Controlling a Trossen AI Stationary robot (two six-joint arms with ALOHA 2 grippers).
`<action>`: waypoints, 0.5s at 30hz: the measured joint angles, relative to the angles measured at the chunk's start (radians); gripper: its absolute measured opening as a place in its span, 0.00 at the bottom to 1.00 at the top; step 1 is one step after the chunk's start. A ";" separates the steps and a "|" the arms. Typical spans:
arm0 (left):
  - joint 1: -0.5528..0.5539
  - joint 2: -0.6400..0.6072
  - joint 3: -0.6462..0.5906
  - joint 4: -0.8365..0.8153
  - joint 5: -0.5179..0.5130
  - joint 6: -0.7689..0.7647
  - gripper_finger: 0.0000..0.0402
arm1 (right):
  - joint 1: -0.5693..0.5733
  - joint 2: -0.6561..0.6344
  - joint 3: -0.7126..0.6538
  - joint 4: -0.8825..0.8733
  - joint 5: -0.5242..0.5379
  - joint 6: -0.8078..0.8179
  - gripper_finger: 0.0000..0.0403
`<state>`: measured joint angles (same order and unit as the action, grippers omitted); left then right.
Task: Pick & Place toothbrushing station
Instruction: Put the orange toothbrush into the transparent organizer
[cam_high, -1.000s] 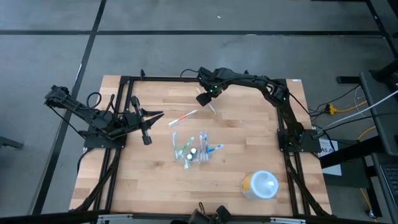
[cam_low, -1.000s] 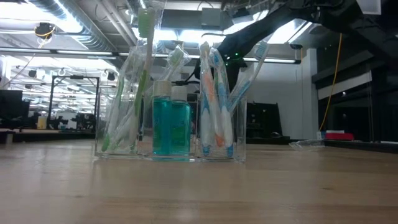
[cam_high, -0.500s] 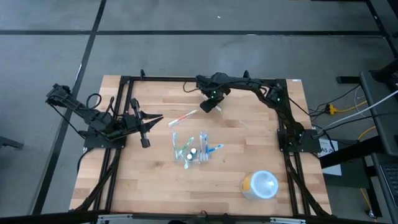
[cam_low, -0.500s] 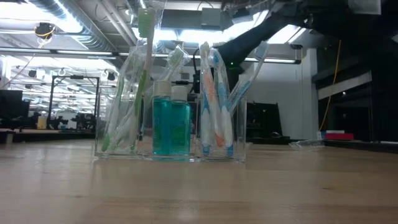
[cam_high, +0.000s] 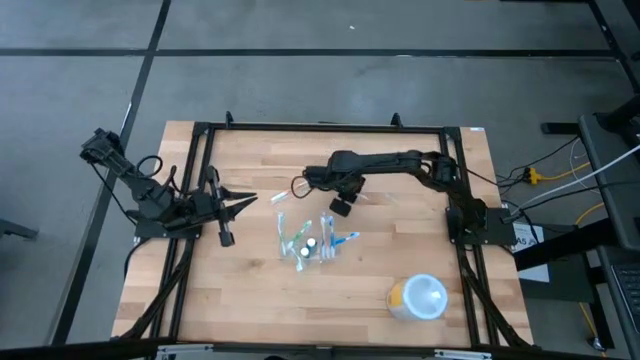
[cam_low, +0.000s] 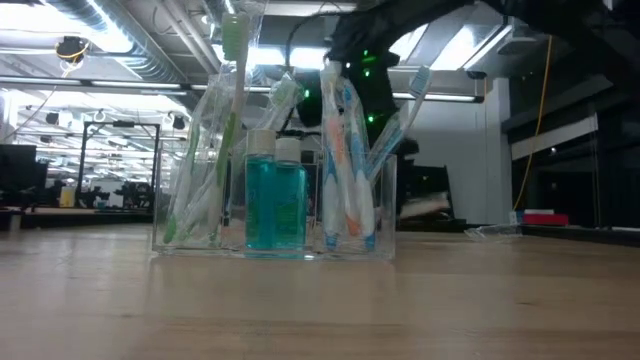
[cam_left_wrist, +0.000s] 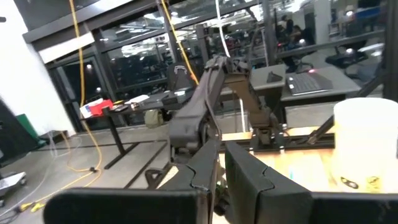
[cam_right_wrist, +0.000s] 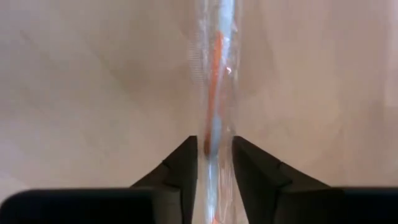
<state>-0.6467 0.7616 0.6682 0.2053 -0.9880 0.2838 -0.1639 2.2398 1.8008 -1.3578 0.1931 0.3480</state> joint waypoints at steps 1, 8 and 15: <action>-0.012 0.000 0.000 0.000 -0.004 -0.001 0.07 | 0.005 -0.012 0.000 0.006 0.010 0.011 0.26; -0.073 0.000 0.000 0.014 -0.023 -0.001 0.07 | -0.005 -0.089 0.000 0.037 0.029 0.038 0.39; -0.086 0.000 0.000 0.016 -0.059 0.003 0.07 | -0.032 -0.106 0.000 0.185 -0.065 -0.063 0.52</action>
<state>-0.7326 0.7617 0.6682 0.2214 -1.0466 0.2870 -0.1963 2.1334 1.8011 -1.1727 0.1279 0.2849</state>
